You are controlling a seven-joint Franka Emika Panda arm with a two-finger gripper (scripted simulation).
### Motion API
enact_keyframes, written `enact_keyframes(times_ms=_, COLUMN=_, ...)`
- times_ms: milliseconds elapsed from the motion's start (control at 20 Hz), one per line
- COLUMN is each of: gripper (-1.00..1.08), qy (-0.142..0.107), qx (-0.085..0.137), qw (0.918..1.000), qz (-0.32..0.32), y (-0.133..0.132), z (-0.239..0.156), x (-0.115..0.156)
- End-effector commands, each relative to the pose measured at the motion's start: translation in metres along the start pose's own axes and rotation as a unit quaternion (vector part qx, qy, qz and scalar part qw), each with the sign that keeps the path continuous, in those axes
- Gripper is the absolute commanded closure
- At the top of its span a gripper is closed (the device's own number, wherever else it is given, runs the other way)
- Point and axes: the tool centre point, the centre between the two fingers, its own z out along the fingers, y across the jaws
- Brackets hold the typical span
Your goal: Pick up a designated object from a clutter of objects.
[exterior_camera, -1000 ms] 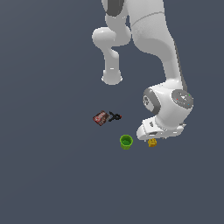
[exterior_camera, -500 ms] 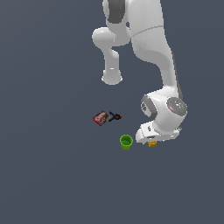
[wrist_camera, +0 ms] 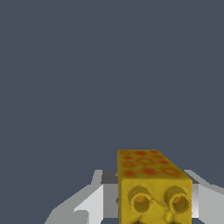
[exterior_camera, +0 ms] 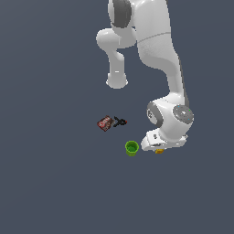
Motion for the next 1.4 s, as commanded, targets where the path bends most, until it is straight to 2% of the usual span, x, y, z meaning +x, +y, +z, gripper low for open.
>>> enact_keyframes(times_ms=0, gripper=1.08, qy=0.0, qx=0.0, qw=1.0, qz=0.0, y=0.0, z=0.0, x=0.0)
enact_keyframes(times_ms=400, gripper=1.08, qy=0.0, qx=0.0, qw=1.0, qz=0.0, y=0.001, z=-0.002, x=0.0)
enact_keyframes(times_ms=700, gripper=1.08, qy=0.0, qx=0.0, qw=1.0, qz=0.0, y=0.006, z=-0.018, x=-0.005)
enact_keyframes(times_ms=1000, gripper=1.08, qy=0.0, qx=0.0, qw=1.0, qz=0.0, y=0.015, z=-0.05, x=-0.013)
enact_keyframes(times_ms=1350, gripper=1.08, qy=0.0, qx=-0.001, qw=1.0, qz=0.0, y=0.033, z=-0.11, x=-0.029)
